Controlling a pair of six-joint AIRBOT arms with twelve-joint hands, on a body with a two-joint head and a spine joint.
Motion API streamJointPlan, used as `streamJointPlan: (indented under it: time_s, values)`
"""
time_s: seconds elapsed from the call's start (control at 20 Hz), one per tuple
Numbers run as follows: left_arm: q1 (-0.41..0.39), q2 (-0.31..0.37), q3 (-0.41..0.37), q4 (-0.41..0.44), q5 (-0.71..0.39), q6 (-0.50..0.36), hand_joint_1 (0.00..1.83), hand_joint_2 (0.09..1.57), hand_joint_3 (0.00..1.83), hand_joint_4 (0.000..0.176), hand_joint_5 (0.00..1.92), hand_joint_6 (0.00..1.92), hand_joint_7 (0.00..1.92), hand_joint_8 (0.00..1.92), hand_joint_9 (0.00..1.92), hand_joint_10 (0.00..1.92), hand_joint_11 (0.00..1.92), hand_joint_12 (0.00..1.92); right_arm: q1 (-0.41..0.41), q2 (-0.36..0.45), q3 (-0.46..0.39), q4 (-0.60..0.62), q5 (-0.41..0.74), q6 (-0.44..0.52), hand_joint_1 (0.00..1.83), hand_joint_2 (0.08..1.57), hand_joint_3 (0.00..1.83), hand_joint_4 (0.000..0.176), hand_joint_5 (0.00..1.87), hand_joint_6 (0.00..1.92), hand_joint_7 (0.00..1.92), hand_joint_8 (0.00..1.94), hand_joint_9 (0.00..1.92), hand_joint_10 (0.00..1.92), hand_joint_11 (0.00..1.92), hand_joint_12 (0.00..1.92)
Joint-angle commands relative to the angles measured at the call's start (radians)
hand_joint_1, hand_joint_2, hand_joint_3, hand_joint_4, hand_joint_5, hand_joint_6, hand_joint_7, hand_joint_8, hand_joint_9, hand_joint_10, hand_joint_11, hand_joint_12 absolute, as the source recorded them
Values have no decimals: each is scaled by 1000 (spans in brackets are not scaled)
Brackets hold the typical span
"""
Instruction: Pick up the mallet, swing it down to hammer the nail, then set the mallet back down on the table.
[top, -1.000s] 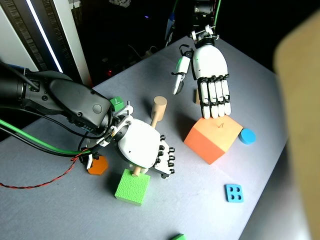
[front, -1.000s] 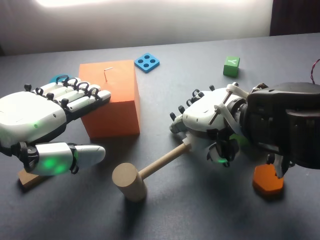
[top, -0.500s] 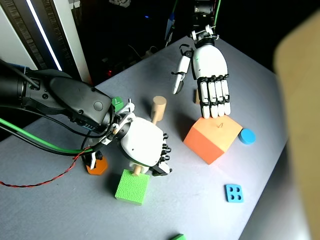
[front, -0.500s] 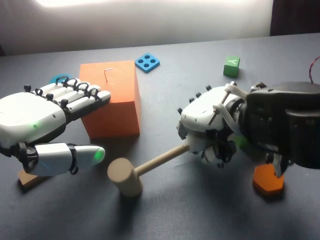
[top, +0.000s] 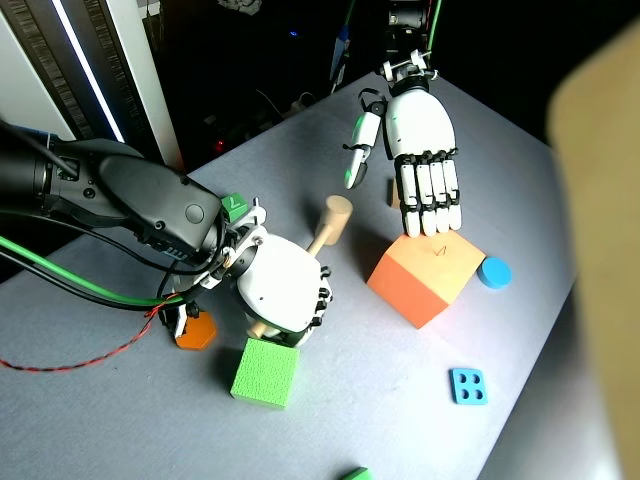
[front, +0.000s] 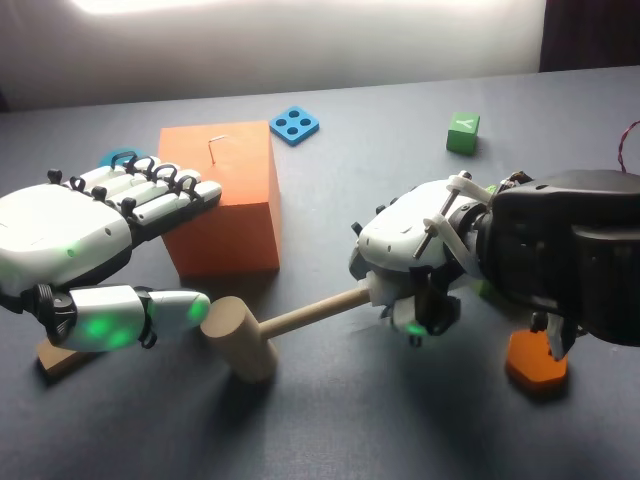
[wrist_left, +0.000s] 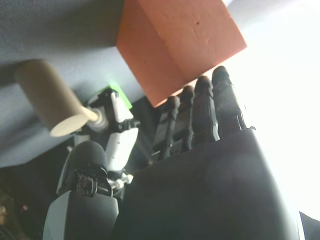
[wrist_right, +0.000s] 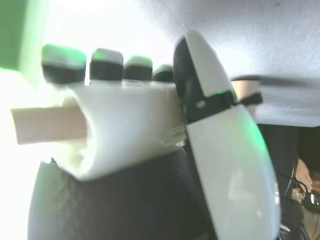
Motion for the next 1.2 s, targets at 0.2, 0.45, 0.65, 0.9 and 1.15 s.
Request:
streamJointPlan:
  time_s: [0.2, 0.45, 0.65, 0.9, 1.15]
  values:
    - [-4, 0, 3, -13, -94, -4, 0, 1291, 4, 0, 70, 11, 19, 7, 0, 0, 0, 0, 30, 40, -37, -32, 0, -11, 501, 1506, 19, 0, 1281, 1921, 1522, 1941, 1644, 1921, 1782, 1921]
    - [-4, 0, 4, -13, -94, -8, 0, 1292, 4, 0, 69, 6, 15, 2, 0, 0, 0, 0, 61, 124, -117, -32, 20, -20, 349, 1571, 47, 0, 1295, 1921, 1533, 1941, 1644, 1921, 1782, 1921]
    - [-4, 0, 5, -13, -94, -9, 0, 1297, 4, 0, 78, 7, 30, 7, 0, 0, 0, 0, 88, 203, -149, -32, 8, 29, 445, 1561, 21, 0, 1311, 1921, 1546, 1941, 1637, 1921, 1758, 1921]
    - [-4, 0, 5, -13, -94, -9, 0, 1298, 4, 0, 103, 13, 49, 10, 11, 4, 0, 0, 112, 274, -150, -521, 31, 501, 449, 1571, 53, 0, 1328, 1921, 1567, 1941, 1648, 1921, 1757, 1921]
    - [-3, 0, 7, -13, -94, -9, 0, 1294, 1, 0, 93, 4, 43, 4, 9, 1, 0, 0, 112, 264, -155, -902, 211, 836, 350, 1571, 87, 0, 1333, 1921, 1575, 1941, 1652, 1921, 1761, 1921]
